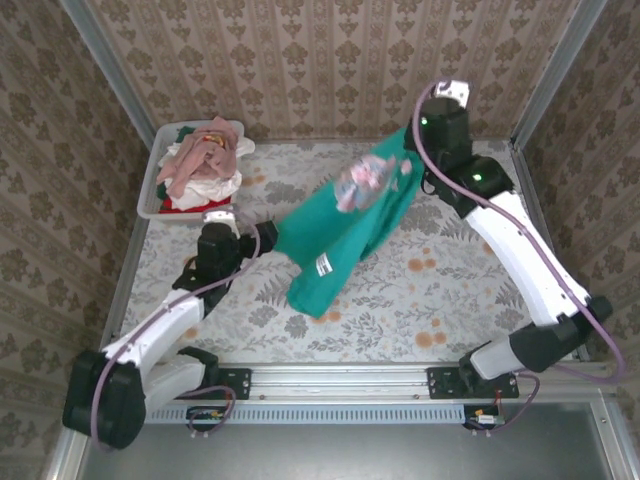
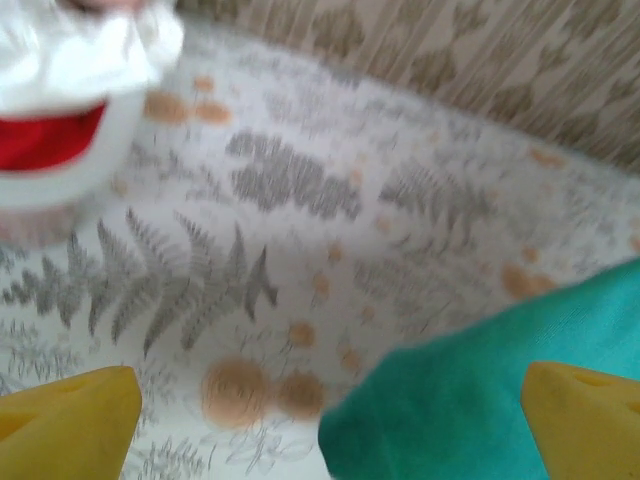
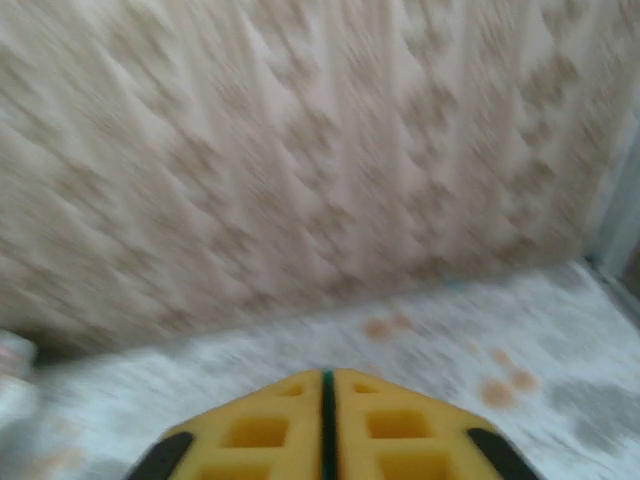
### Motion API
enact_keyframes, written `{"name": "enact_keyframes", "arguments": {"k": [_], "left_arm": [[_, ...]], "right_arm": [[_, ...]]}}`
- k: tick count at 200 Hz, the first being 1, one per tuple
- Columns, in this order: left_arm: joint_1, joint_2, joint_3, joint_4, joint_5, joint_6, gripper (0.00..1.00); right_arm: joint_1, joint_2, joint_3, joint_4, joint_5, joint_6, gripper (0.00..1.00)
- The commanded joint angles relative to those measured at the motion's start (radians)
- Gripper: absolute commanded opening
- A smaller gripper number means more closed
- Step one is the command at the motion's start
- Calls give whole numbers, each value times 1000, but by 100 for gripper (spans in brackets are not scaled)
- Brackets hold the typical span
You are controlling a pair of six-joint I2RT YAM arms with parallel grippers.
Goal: Fold and stack the t-shirts
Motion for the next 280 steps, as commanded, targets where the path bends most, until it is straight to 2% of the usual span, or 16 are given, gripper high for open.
{"name": "enact_keyframes", "arguments": {"k": [1, 15, 29, 55, 77, 91, 110, 127, 145, 166, 172, 186, 217, 238, 262, 280], "left_arm": [[6, 60, 65, -89, 22, -3, 100], [10, 84, 79, -137, 16, -6, 100], [10, 85, 81, -174, 30, -14, 99], [-50, 56, 109, -325, 15, -27, 92], [-247, 24, 127, -461, -67, -53, 92], [-377, 25, 123, -503, -98, -105, 92], [-569, 42, 117, -541, -184, -174, 93], [-638, 103, 94, -509, -193, -211, 95], [-614, 220, 91, -454, -157, -213, 93], [-596, 334, 152, -455, -134, -170, 80], [-594, 358, 166, -453, -137, -158, 73], [-559, 414, 188, -441, -130, -130, 46], [-401, 510, 226, -390, -53, -61, 0], [-258, 518, 272, -381, -26, -1, 0], [-118, 523, 370, -409, 4, 70, 0], [-20, 569, 444, -420, 22, 109, 1]], "right_arm": [[-79, 66, -195, -76, -34, 96, 53], [-134, 139, -218, -119, -79, 102, 80], [-169, 197, -217, -175, -125, 113, 88], [-171, 114, -340, -169, -255, 138, 94], [-156, -73, -533, -134, -356, 201, 92], [-154, -186, -627, -161, -349, 238, 87], [-156, -243, -735, -182, -334, 262, 84], [-157, -244, -806, -140, -377, 269, 84], [-158, -228, -841, -86, -418, 280, 83], [-159, -226, -844, -79, -417, 281, 83], [-158, -228, -844, -81, -408, 277, 83], [-164, -231, -847, -88, -391, 272, 83], [-179, -234, -862, -67, -407, 263, 85], [-182, -231, -871, -44, -439, 250, 85], [-165, -225, -901, 43, -546, 254, 76], [-115, -214, -919, 75, -556, 279, 70]]}}
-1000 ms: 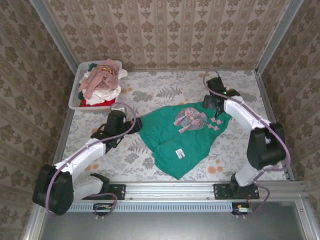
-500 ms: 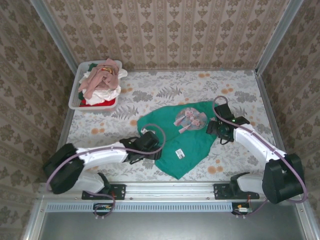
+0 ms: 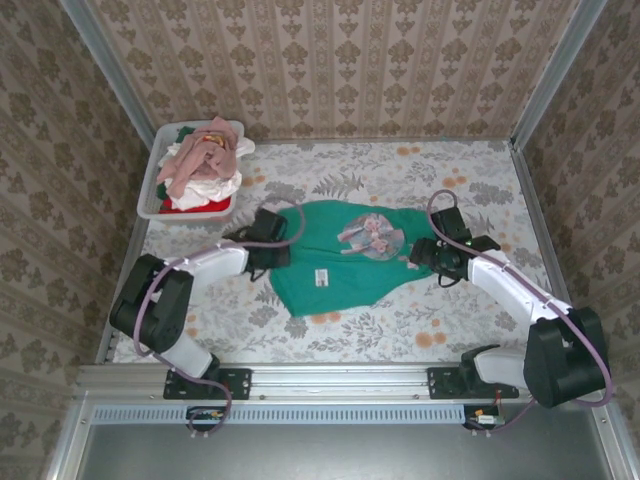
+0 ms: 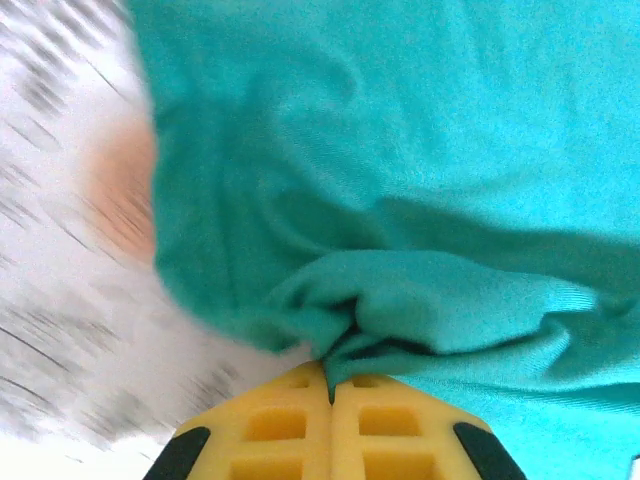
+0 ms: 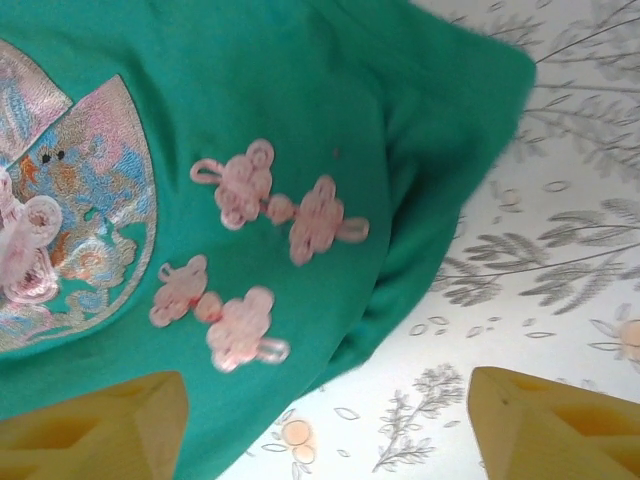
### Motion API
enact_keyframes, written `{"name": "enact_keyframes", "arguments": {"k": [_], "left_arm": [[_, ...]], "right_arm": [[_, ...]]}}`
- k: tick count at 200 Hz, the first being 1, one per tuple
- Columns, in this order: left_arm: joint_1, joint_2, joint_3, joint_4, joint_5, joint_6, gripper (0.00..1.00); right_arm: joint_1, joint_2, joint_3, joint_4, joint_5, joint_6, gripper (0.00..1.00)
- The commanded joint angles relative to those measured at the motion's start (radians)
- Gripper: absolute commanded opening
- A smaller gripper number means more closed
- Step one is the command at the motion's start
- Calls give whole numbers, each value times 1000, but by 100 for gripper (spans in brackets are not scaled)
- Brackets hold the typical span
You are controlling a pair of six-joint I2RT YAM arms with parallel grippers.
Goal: Fold and stack the t-shirts
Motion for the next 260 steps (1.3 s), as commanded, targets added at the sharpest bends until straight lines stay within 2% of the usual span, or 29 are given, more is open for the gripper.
{"name": "enact_keyframes", "arguments": {"k": [1, 9, 19, 30, 37, 47, 60, 75, 96, 110, 144, 170, 178, 189, 206, 226, 260], "left_arm": [[103, 48, 99, -15, 39, 100, 2], [144, 82, 135, -38, 32, 103, 18], [187, 122, 170, -57, 59, 116, 20], [210, 128, 188, -80, 94, 124, 28], [206, 105, 180, -83, 108, 134, 30], [186, 43, 142, -74, 100, 135, 39], [154, -52, 95, -93, 80, 129, 55], [119, -173, 30, -138, 24, 111, 78], [95, -331, -100, -146, 3, 62, 89], [88, -379, -180, -121, 24, 34, 91], [86, -313, -251, -58, 65, 2, 90], [88, -204, -225, -24, 75, -2, 86], [88, -174, -216, -20, 85, -2, 81], [88, -141, -209, -6, 94, -3, 72], [88, -112, -203, 7, 99, -5, 52], [90, -109, -187, 4, 101, 0, 35], [101, -130, -153, -20, 96, 18, 19]], "right_arm": [[51, 7, -29, 73, -75, 18, 70], [78, 17, -31, 77, -70, 28, 66], [116, 33, -38, 88, -68, 37, 60], [159, 52, -41, 78, -65, 50, 55], [191, 62, -43, 71, -56, 60, 53], [239, 73, -48, 63, -44, 76, 50], [291, 92, -51, 47, -24, 97, 46], [336, 117, -46, 31, 13, 98, 41], [358, 170, -31, 40, 43, 80, 39], [361, 226, 0, 36, 65, 58, 40], [361, 367, 80, -3, 156, 45, 41], [375, 407, 121, -7, 209, 58, 49], [378, 415, 138, -40, 239, 68, 54], [379, 420, 151, -45, 279, 75, 55], [379, 436, 172, -41, 327, 83, 56], [377, 481, 199, -18, 322, 68, 53], [376, 505, 205, 54, 308, 53, 40]]}}
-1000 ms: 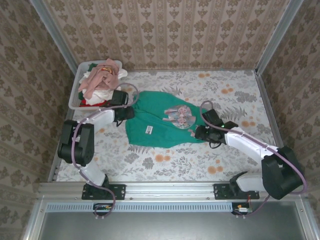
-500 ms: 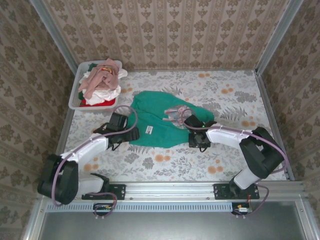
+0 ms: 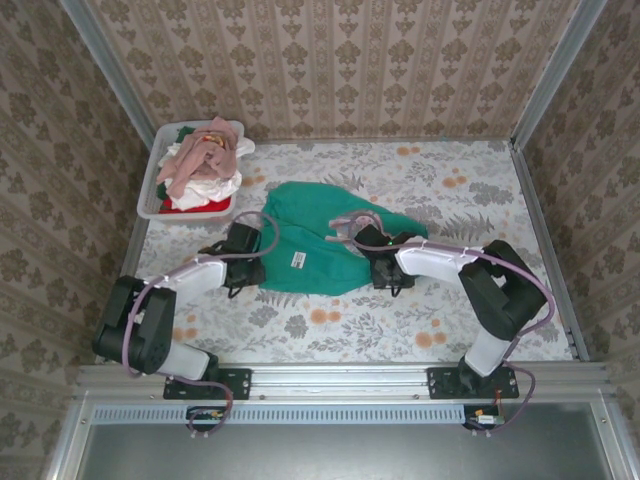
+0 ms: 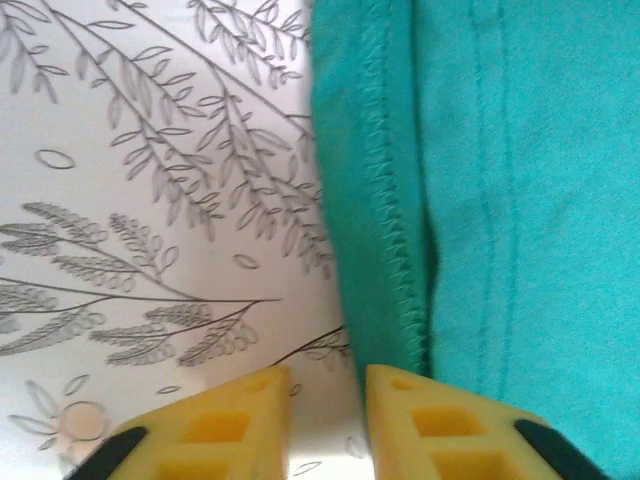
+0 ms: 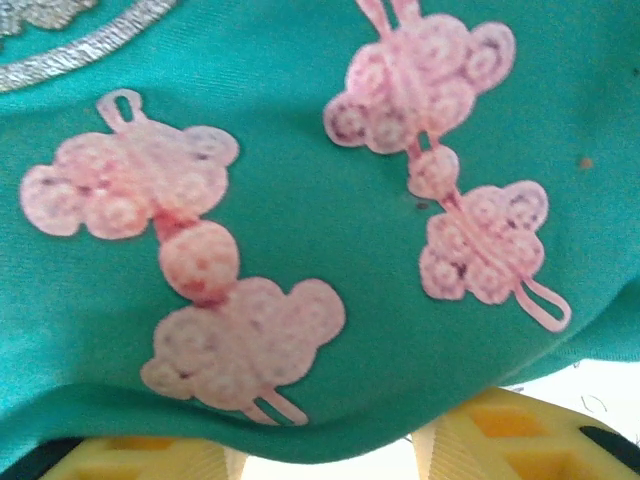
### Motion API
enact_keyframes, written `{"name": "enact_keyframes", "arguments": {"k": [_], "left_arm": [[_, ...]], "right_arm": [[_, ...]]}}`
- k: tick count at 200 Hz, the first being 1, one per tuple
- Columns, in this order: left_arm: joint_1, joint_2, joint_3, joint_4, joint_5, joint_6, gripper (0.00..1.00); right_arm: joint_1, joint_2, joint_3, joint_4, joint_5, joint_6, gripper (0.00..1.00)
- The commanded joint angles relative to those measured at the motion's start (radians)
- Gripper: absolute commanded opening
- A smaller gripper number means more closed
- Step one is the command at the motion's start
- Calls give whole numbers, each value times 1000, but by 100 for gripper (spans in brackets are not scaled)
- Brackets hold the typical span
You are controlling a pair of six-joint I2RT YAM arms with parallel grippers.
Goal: Fold and stack the t-shirts
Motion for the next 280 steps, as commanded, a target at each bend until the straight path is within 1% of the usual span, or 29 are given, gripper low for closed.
{"name": "enact_keyframes", "arguments": {"k": [1, 12, 34, 40, 50, 62, 89, 95, 106, 115, 123, 133, 143, 149, 153, 160, 164, 168, 176, 183, 193, 196, 202, 223, 238, 250, 256, 263, 280], "left_arm": [[-6, 11, 41, 56, 87, 12, 18], [2, 6, 47, 53, 94, 17, 15], [20, -9, 55, 48, 106, 22, 10], [26, -13, 58, 44, 107, 23, 9], [34, -21, 63, 37, 107, 26, 5], [43, -34, 69, 26, 102, 29, 0], [51, -73, 69, 24, 98, 20, 0], [53, -82, 69, 24, 96, 19, 0], [55, -99, 70, 23, 89, 18, 0], [55, -113, 75, 19, 82, 18, 0], [57, -122, 78, 16, 73, 18, 4], [60, -135, 83, 7, 60, 18, 13], [61, -147, 88, -4, 56, 20, 18], [62, -155, 88, -9, 54, 21, 23], [61, -161, 86, -11, 56, 19, 27], [57, -172, 79, -11, 59, 17, 32], [54, -178, 72, -8, 59, 14, 34], [49, -185, 67, -4, 59, 11, 37], [30, -195, 51, 5, 59, 5, 39], [3, -199, 39, 11, 53, -3, 42], [-41, -195, 26, 25, 34, -21, 49], [-79, -191, 23, 32, 30, -26, 50], [-120, -181, 18, 46, 20, -39, 53], [-284, -120, 30, 108, 1, -64, 61], [-413, -56, 74, 112, -35, -27, 66], [-493, 0, 111, 94, -96, 12, 70], [-517, 25, 119, 97, -107, 26, 72], [-532, 45, 123, 106, -107, 35, 72], [-541, 78, 104, 187, -44, 30, 74]], "right_arm": [[-18, 45, 2, 139, 108, 1, 39], [-18, 40, 5, 137, 119, -7, 34], [-18, -11, 8, 113, 148, -34, 18], [-18, -32, 10, 99, 152, -42, 15], [-18, -77, 16, 78, 147, -65, 13], [-17, -138, 34, 3, 121, -102, 12], [-18, -284, 126, -135, 29, -215, 8], [-19, -306, 163, -161, -12, -247, 8], [-27, -314, 246, -207, -64, -298, 4], [-41, -285, 332, -240, -98, -345, 4], [-61, -232, 414, -265, -116, -384, 7], [-100, -136, 523, -297, -123, -424, 14], [-154, -13, 637, -311, -113, -452, 14], [-188, 62, 710, -319, -89, -457, 15], [-210, 113, 759, -323, -80, -457, 23], [-245, 199, 846, -330, -95, -460, 50], [-263, 243, 892, -339, -116, -461, 59], [-278, 282, 932, -345, -135, -460, 63], [-290, 338, 993, -370, -157, -455, 66], [-291, 357, 1015, -382, -164, -461, 68], [-284, 335, 974, -358, -165, -455, 71], [-281, 321, 951, -345, -165, -453, 71], [-279, 283, 899, -311, -165, -446, 71], [-292, 77, 648, -180, -186, -398, 71], [-319, -97, 430, -68, -230, -342, 66], [-339, -213, 267, 24, -272, -295, 57], [-344, -250, 203, 61, -291, -277, 52], [-340, -271, 152, 93, -316, -264, 49], [-339, -268, 66, 171, -405, -237, 49]]}}
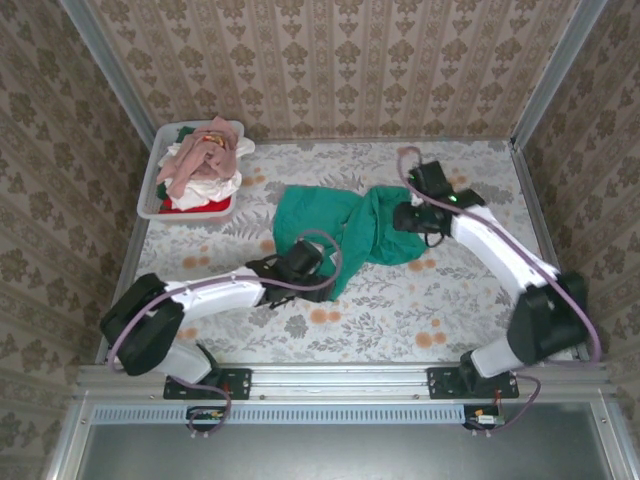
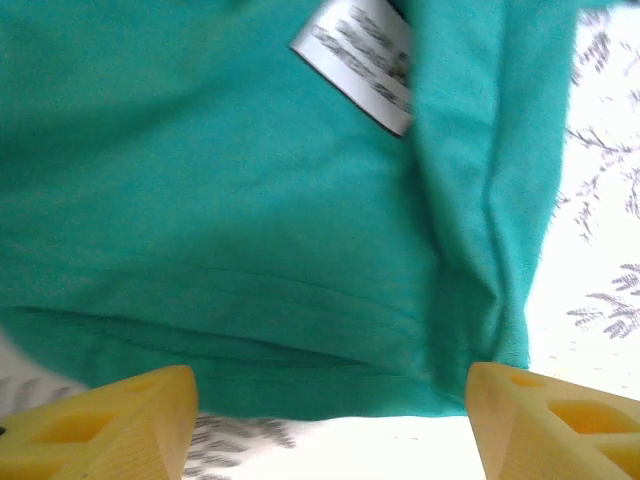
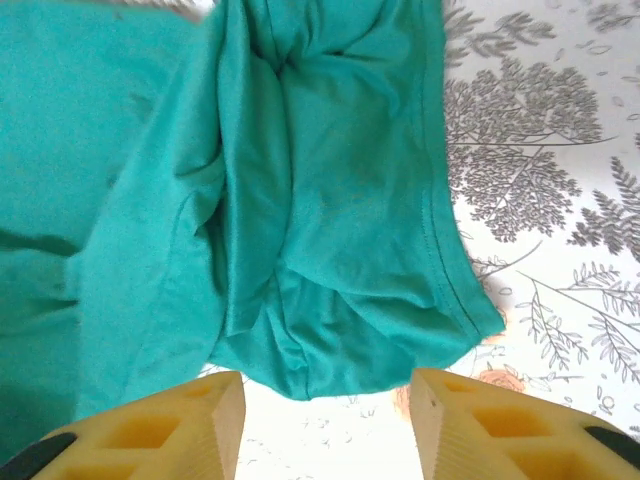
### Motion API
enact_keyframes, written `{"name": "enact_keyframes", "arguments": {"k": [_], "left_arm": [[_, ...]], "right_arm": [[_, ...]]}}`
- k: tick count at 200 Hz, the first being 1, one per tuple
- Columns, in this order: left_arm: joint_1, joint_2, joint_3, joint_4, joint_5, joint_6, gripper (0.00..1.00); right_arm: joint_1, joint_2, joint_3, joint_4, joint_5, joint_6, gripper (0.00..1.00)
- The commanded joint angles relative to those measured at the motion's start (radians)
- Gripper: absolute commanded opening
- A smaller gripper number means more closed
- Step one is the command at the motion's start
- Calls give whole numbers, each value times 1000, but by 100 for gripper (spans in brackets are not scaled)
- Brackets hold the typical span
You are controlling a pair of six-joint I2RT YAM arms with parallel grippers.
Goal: Fold and stack the t-shirts
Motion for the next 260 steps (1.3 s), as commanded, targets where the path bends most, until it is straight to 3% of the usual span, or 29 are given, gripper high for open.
{"name": "enact_keyframes", "arguments": {"k": [1, 37, 96, 138, 154, 193, 207, 237, 260], "left_arm": [[-10, 35, 8, 84, -4, 30, 74], [-15, 104, 33, 162, 35, 25, 61], [-25, 160, 86, 171, 109, 49, 56], [-68, 86, 60, 174, 70, 79, 70], [-89, 125, 83, 134, 53, 102, 70], [-91, 220, 94, 103, 24, 100, 52], [-75, 217, 81, 109, 22, 90, 38], [-20, 135, 56, 80, -3, 75, 0], [66, -4, -4, 72, 3, 72, 0]], "right_arm": [[1, 24, -129, 192, -144, 81, 48], [29, 145, -134, 277, -173, 108, 44], [94, 332, -27, 242, -32, 104, 39], [96, 389, -6, 254, -16, 109, 31], [95, 392, 2, 254, -5, 116, 28], [97, 348, -7, 216, 42, 110, 16], [98, 301, -30, 199, 54, 105, 13], [95, 150, -98, 141, 88, 93, 5], [86, -16, -156, 92, 129, 77, 0]]}}
